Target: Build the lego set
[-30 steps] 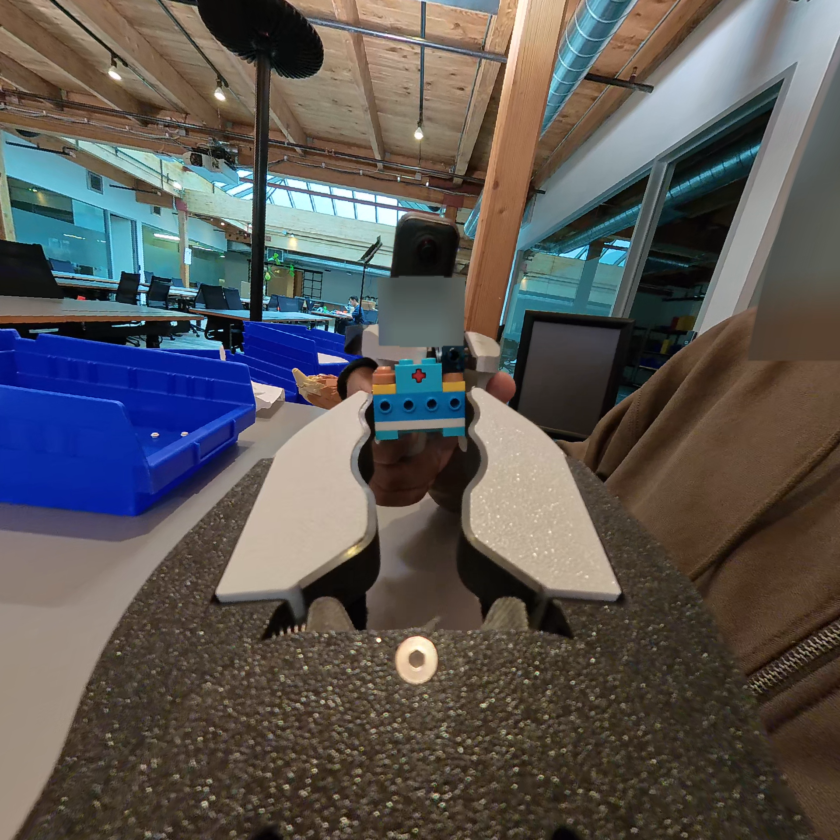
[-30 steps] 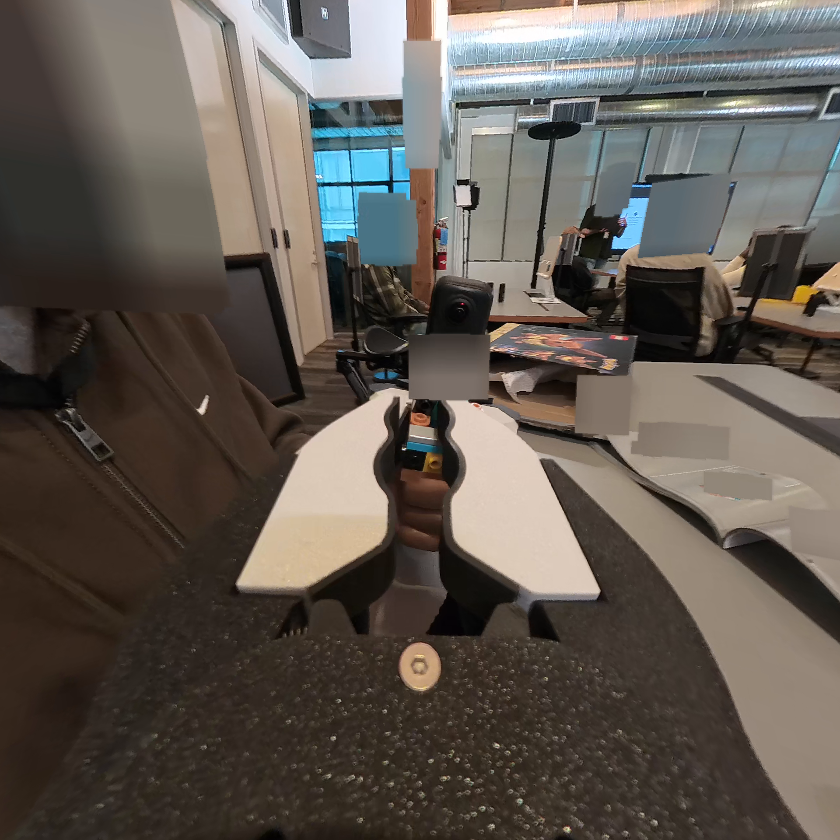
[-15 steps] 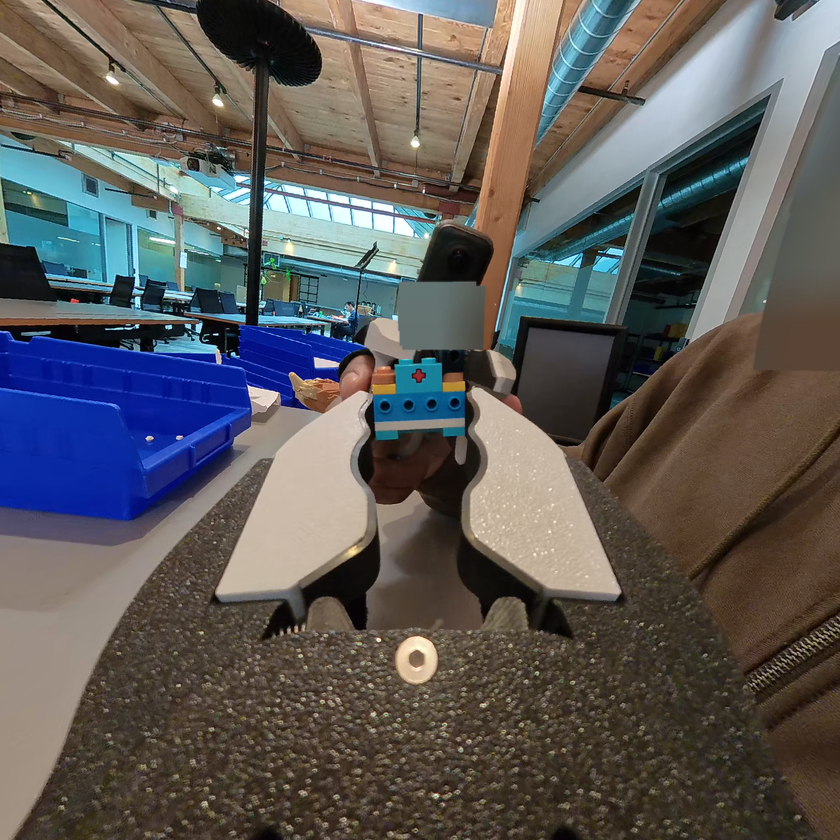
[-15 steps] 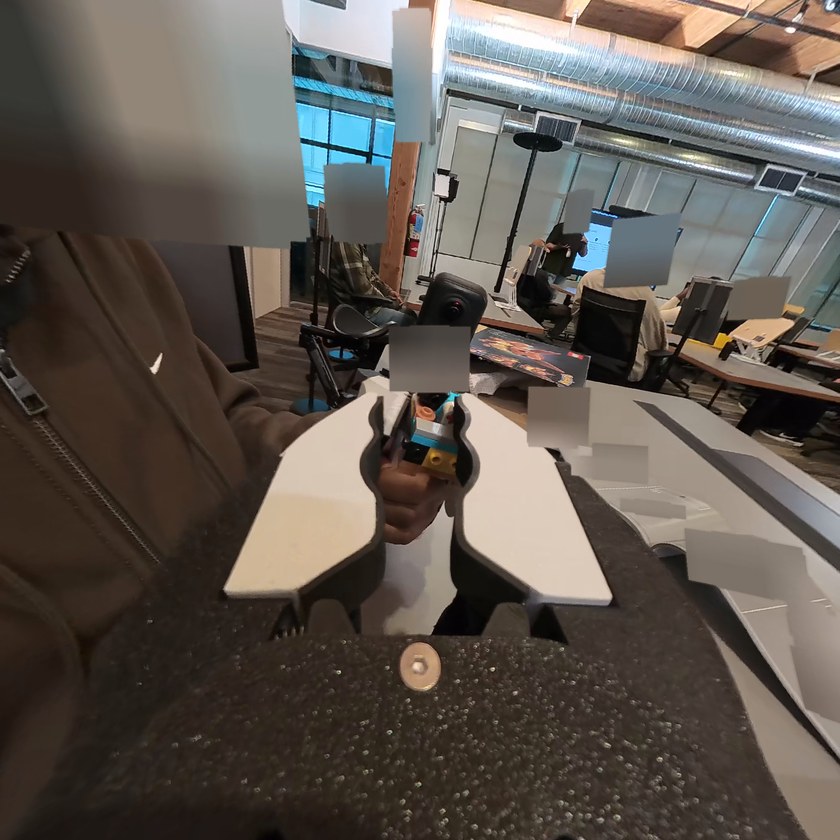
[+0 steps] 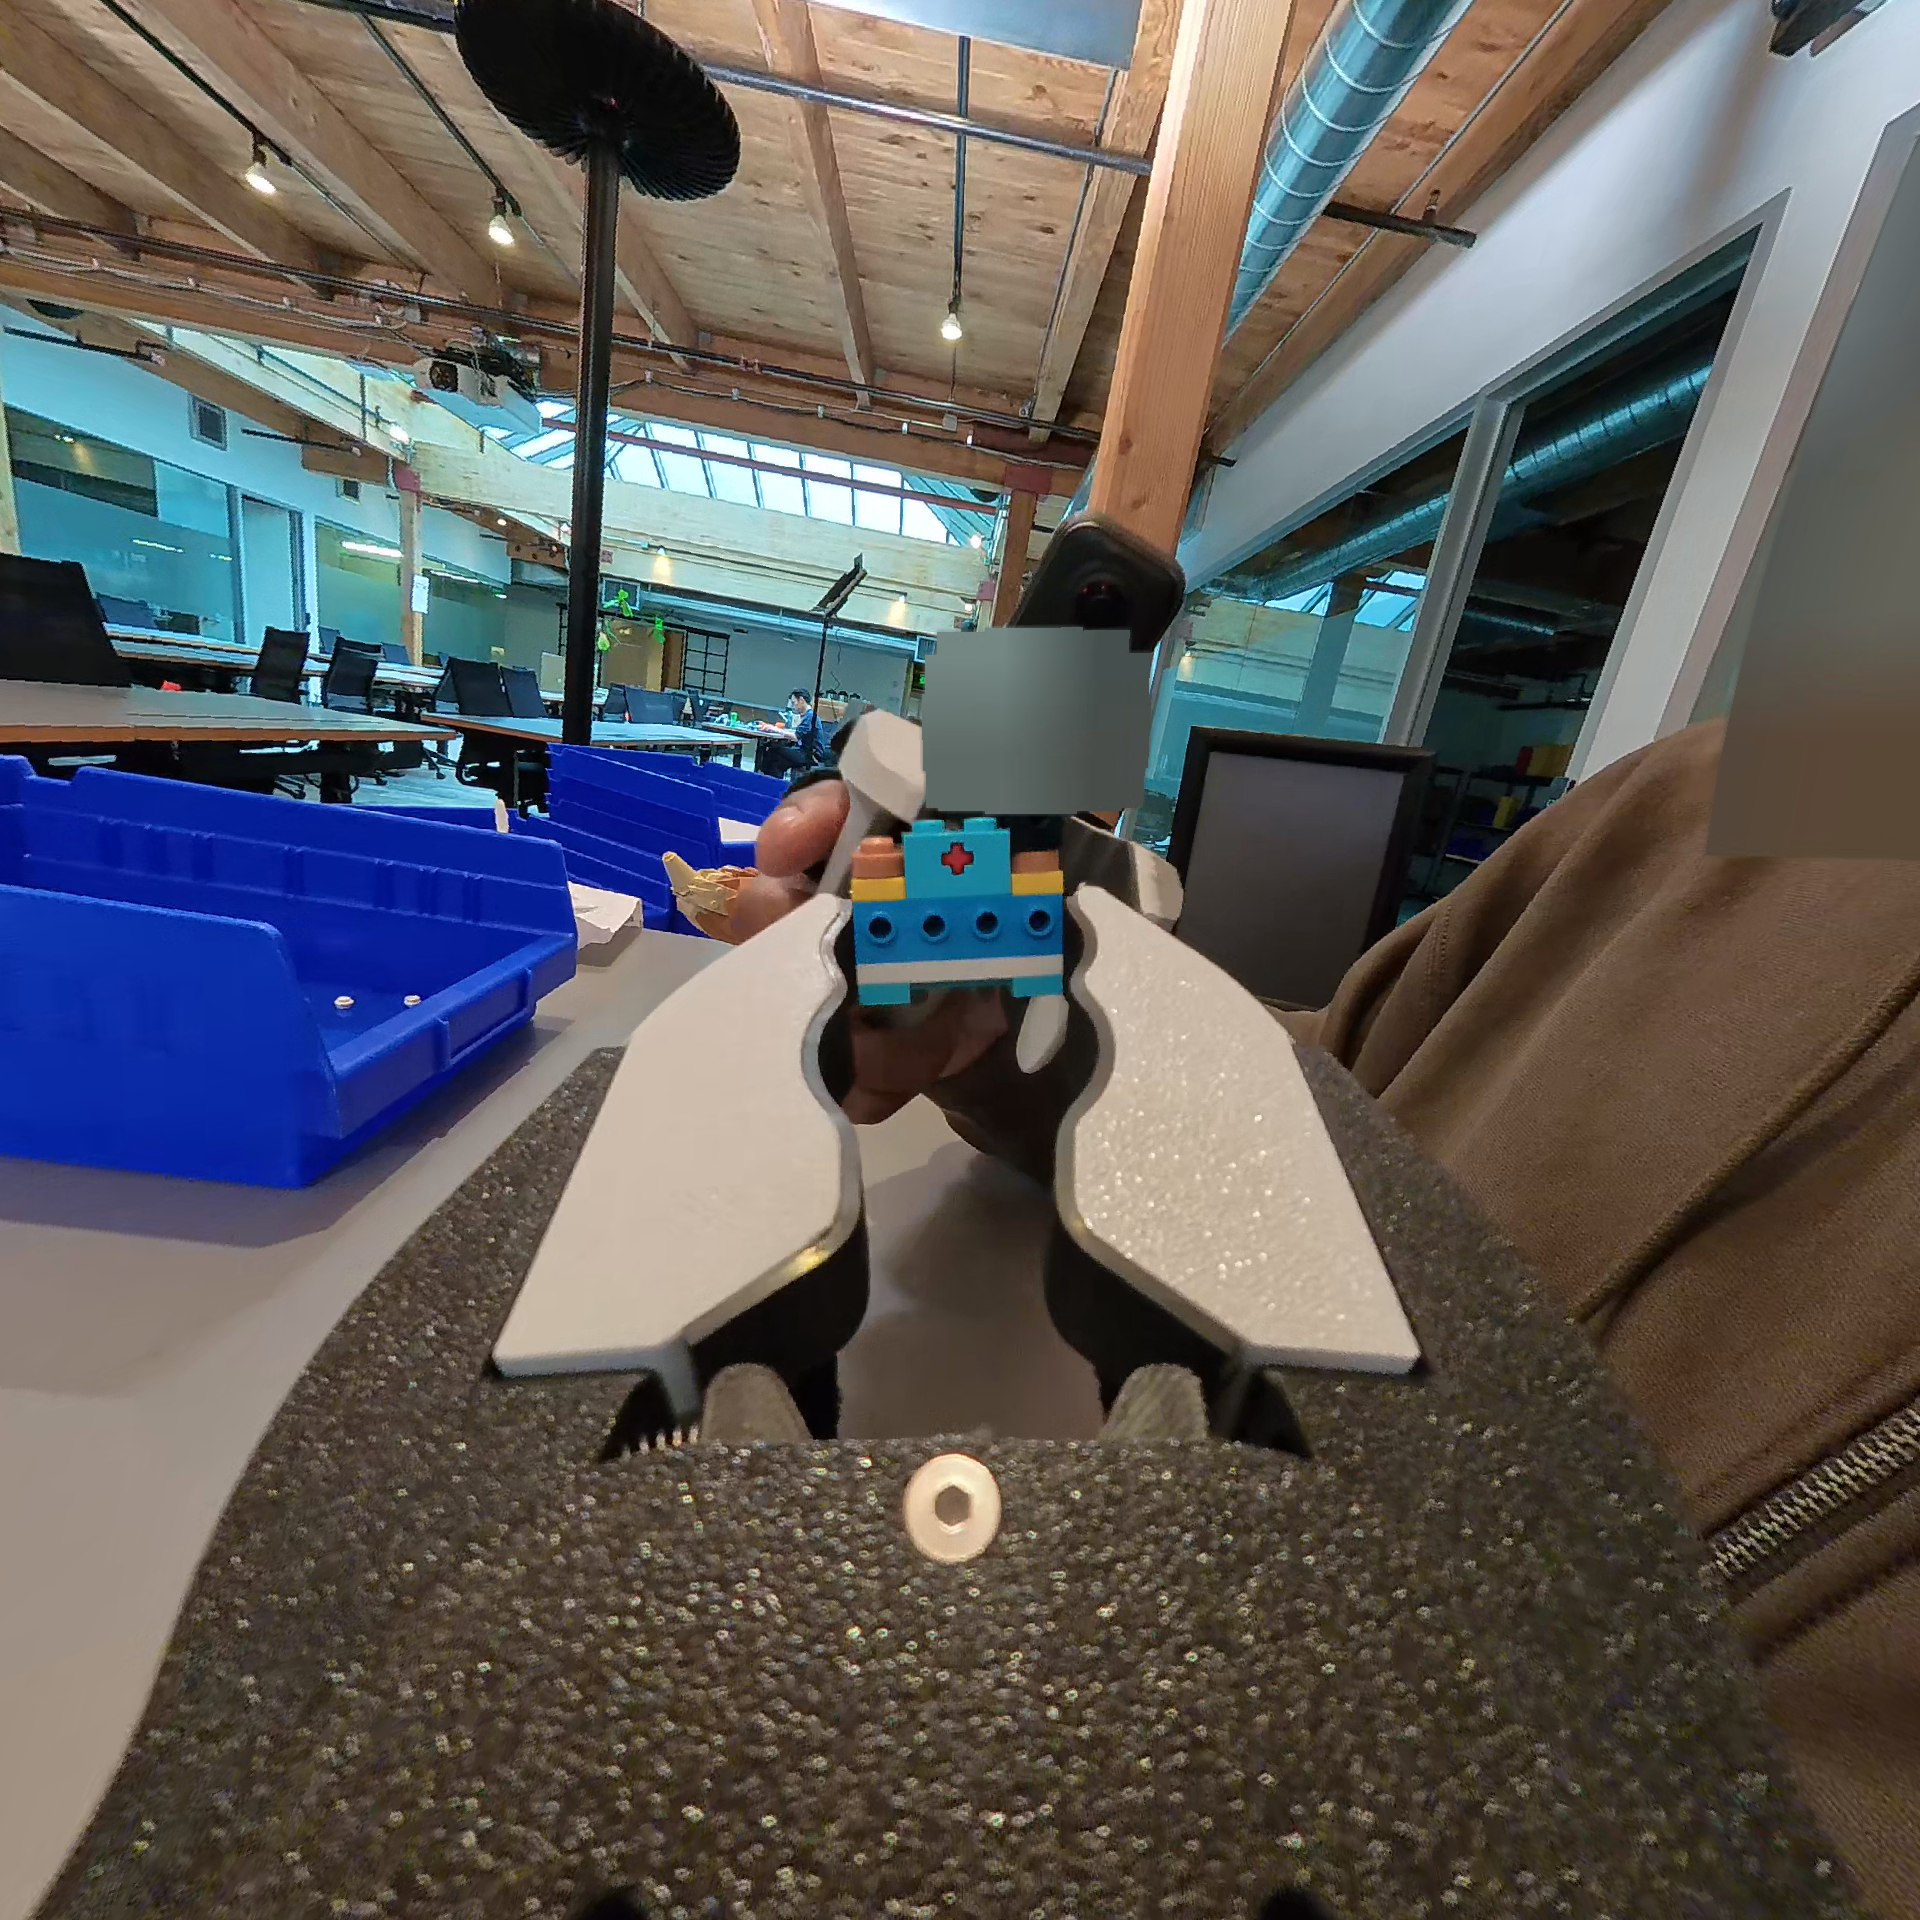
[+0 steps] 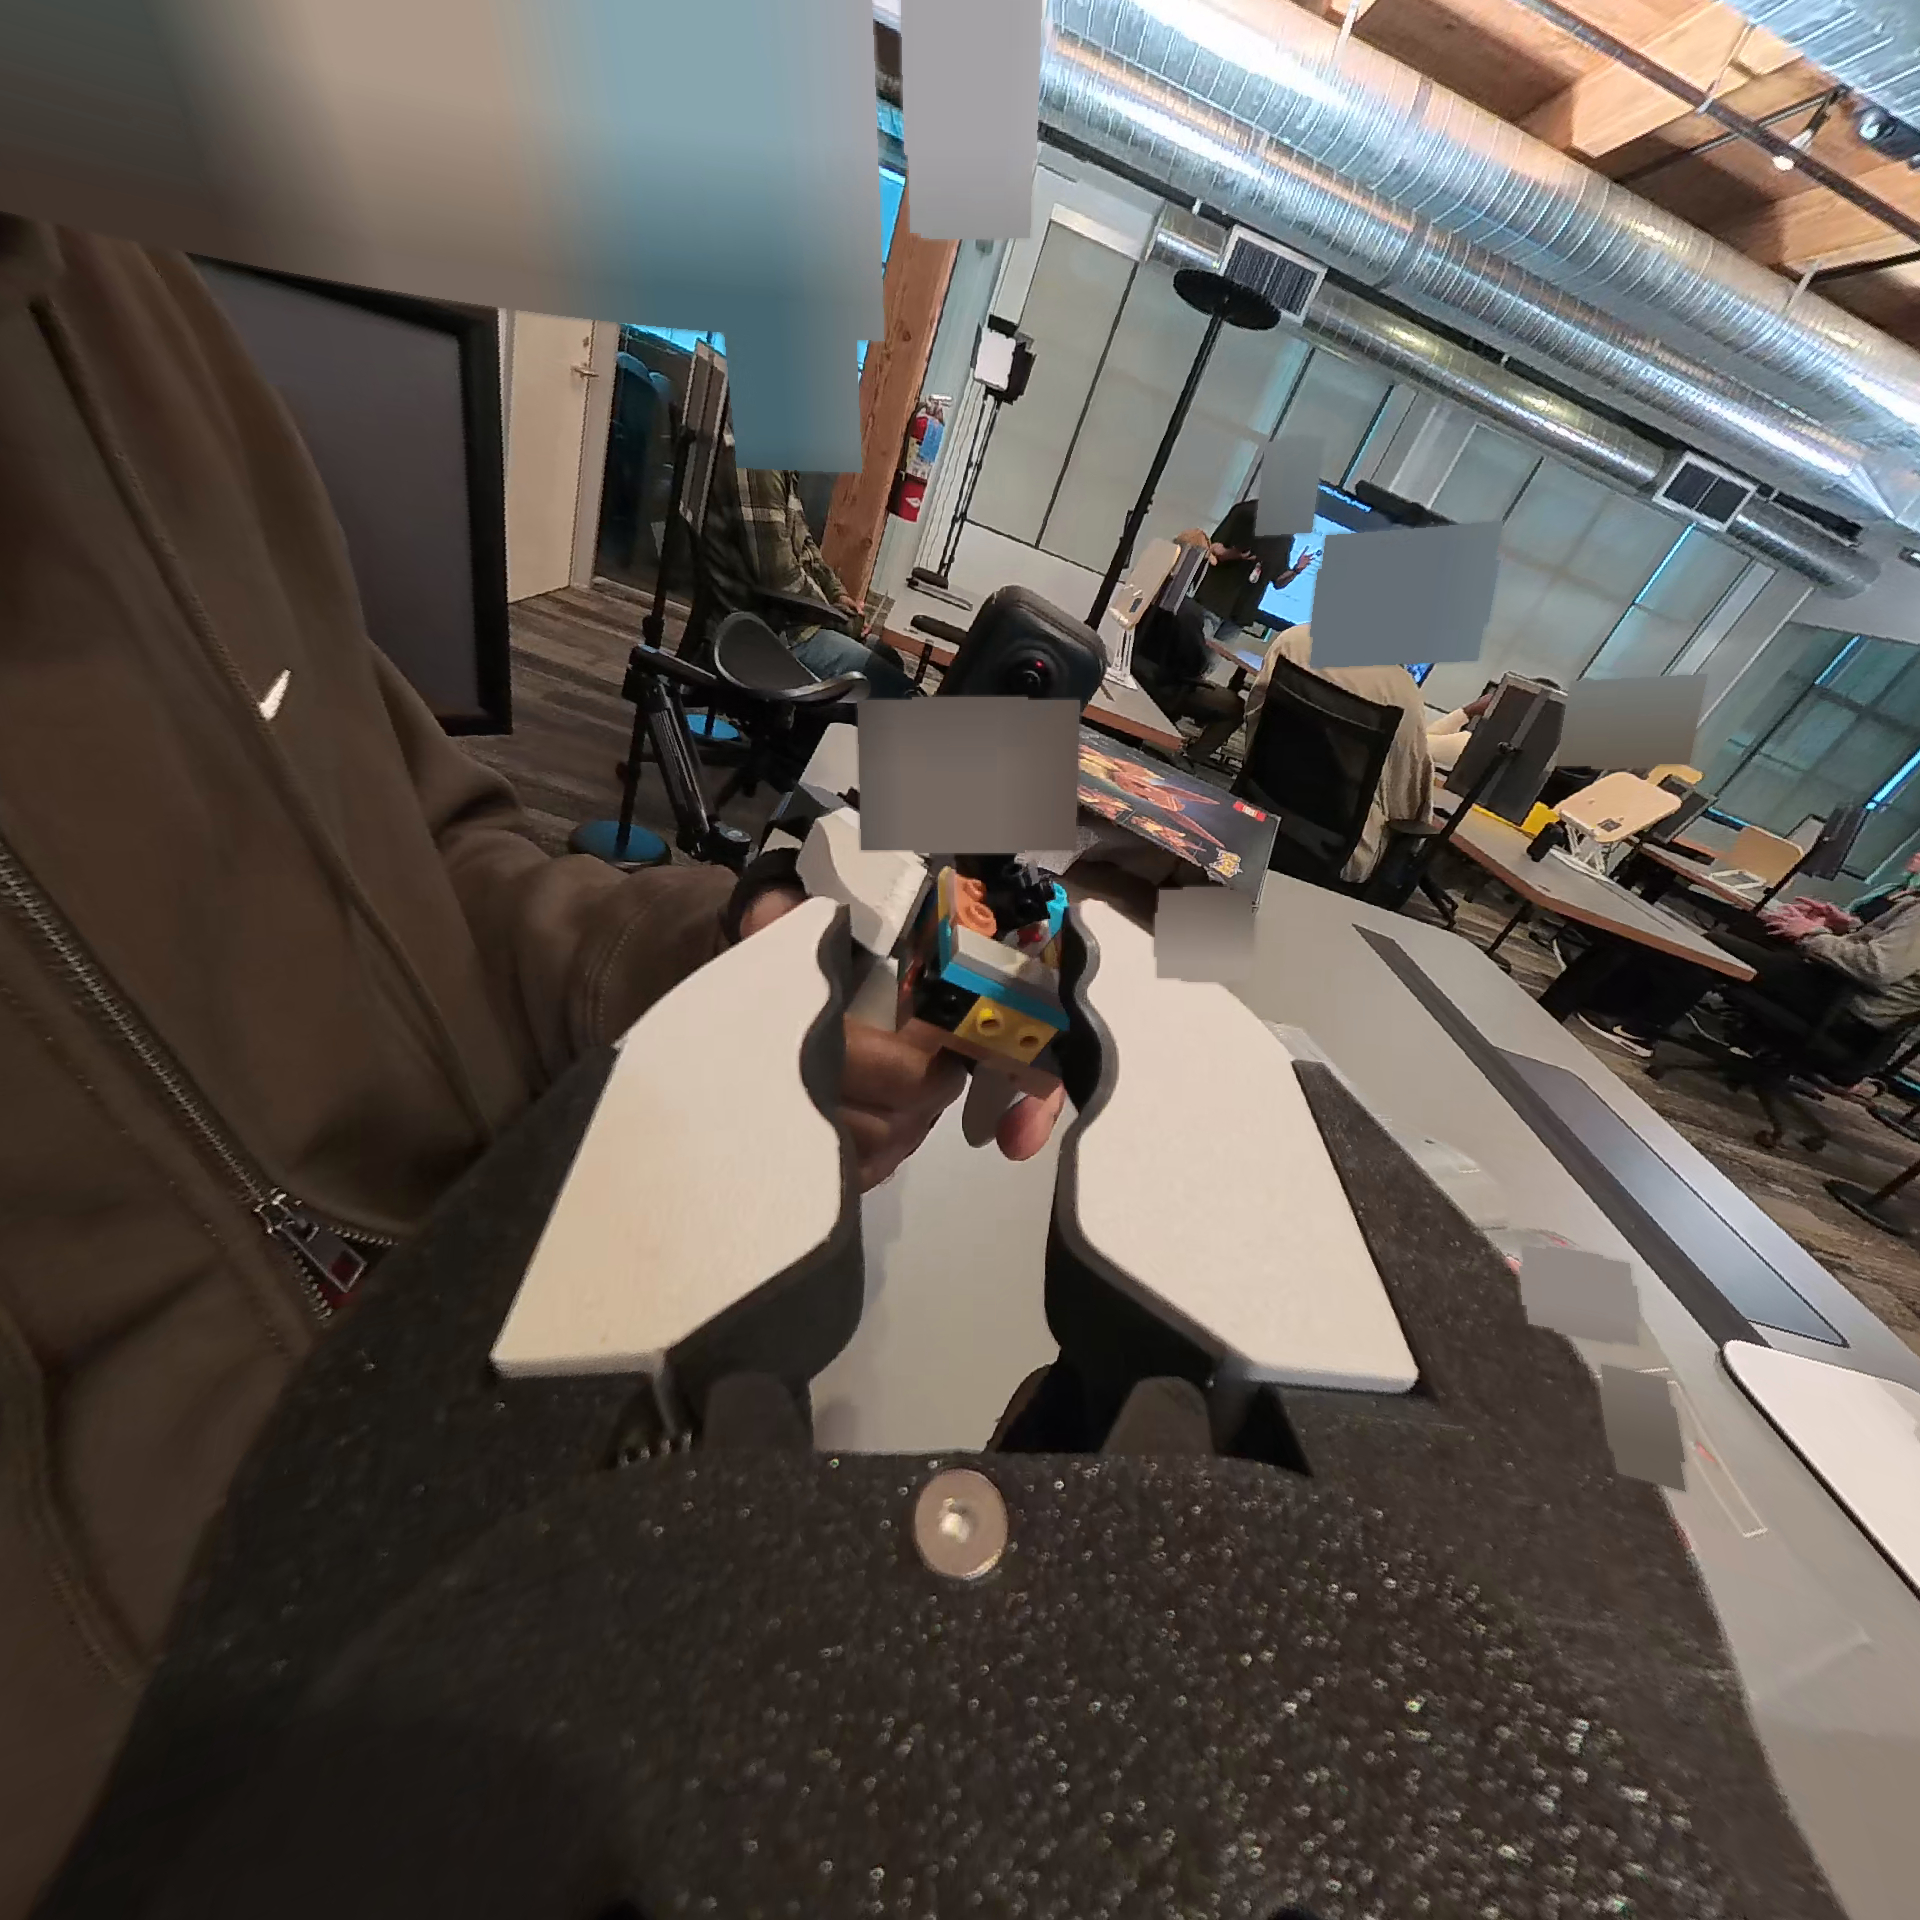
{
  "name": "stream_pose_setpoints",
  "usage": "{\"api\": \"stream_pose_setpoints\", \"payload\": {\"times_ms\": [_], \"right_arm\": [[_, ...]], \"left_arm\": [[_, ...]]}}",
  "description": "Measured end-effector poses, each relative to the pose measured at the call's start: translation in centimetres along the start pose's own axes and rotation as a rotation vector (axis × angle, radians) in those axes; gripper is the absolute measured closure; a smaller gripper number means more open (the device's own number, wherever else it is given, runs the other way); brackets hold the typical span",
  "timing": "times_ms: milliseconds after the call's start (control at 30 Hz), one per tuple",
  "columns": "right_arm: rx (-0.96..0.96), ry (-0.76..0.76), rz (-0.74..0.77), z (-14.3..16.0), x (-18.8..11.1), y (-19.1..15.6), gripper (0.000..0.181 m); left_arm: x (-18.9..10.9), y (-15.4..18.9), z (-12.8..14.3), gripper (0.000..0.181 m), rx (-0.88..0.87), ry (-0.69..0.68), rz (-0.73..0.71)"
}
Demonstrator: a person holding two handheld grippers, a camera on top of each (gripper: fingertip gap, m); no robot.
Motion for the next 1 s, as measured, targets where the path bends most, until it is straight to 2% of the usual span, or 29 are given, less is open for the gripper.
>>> {"api": "stream_pose_setpoints", "payload": {"times_ms": [1000], "right_arm": [[-0.103, -0.03, 0.023, -0.97, 0.61, -0.83, 0.148]], "left_arm": [[-0.05, -0.09, 0.04, 0.144, -0.023, 0.006, 0.016]]}}
Point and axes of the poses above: each gripper's, where its closed fingertips meet, x out along the fingers, z out of its underside, y = z × x across the jaws, the point moved 9 cm from there along -x, back along the fingers, and after that the axes turned 11 degrees about -y, right-handed, at the moved point
